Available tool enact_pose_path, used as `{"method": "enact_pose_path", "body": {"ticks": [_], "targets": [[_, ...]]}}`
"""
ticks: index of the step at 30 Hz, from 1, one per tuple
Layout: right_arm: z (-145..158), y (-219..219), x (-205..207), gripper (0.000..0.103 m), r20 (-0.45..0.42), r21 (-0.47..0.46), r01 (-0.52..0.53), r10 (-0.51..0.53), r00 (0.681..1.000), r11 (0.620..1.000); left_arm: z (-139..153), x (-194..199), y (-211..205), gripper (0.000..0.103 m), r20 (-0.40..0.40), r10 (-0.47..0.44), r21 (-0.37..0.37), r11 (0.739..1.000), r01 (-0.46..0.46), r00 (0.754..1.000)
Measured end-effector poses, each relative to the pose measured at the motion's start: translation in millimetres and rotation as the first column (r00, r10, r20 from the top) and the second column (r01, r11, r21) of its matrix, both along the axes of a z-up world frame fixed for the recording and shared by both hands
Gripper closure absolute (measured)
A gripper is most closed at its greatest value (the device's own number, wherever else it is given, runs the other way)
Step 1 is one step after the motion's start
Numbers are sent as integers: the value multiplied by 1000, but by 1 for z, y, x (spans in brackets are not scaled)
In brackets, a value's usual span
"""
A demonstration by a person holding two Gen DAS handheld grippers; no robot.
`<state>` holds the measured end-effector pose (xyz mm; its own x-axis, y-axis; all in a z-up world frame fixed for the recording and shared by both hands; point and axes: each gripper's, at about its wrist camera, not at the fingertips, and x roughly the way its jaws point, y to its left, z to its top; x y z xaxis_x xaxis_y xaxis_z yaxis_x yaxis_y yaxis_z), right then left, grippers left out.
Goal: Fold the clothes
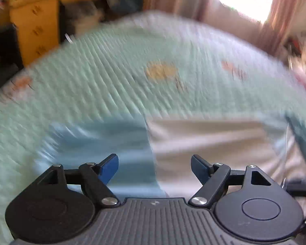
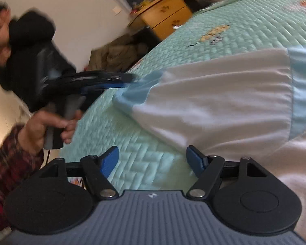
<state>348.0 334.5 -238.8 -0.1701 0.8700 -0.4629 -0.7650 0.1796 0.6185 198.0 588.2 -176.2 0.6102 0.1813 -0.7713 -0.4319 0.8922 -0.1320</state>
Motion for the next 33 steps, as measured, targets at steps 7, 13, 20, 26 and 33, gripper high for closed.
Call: {"method": "enact_pose_path", "body": {"ticks": [7,13,20,26,33], "targets": [[8,-36,33,28,-214,237,90,-38,976,967,3,-29,17,24,-87,208,157,969,-192,974],[-16,-19,36,21,-244,86,118,-94,965,989,21,-19,-15,11,119,69,57,995,-76,991],[12,-42,42,21,-253,171,205,-159,955,964,-10,15,-43,10,-39,118,-31,992,-119,992],[46,-121,38,21,-329,192,436,-361,873,879,33,21,-107,12,29,158,49,986,-159,987],[42,-333,21,21,-336,152,723,-653,679,674,30,71,-280,5,267,-69,-255,957,139,961]]}}
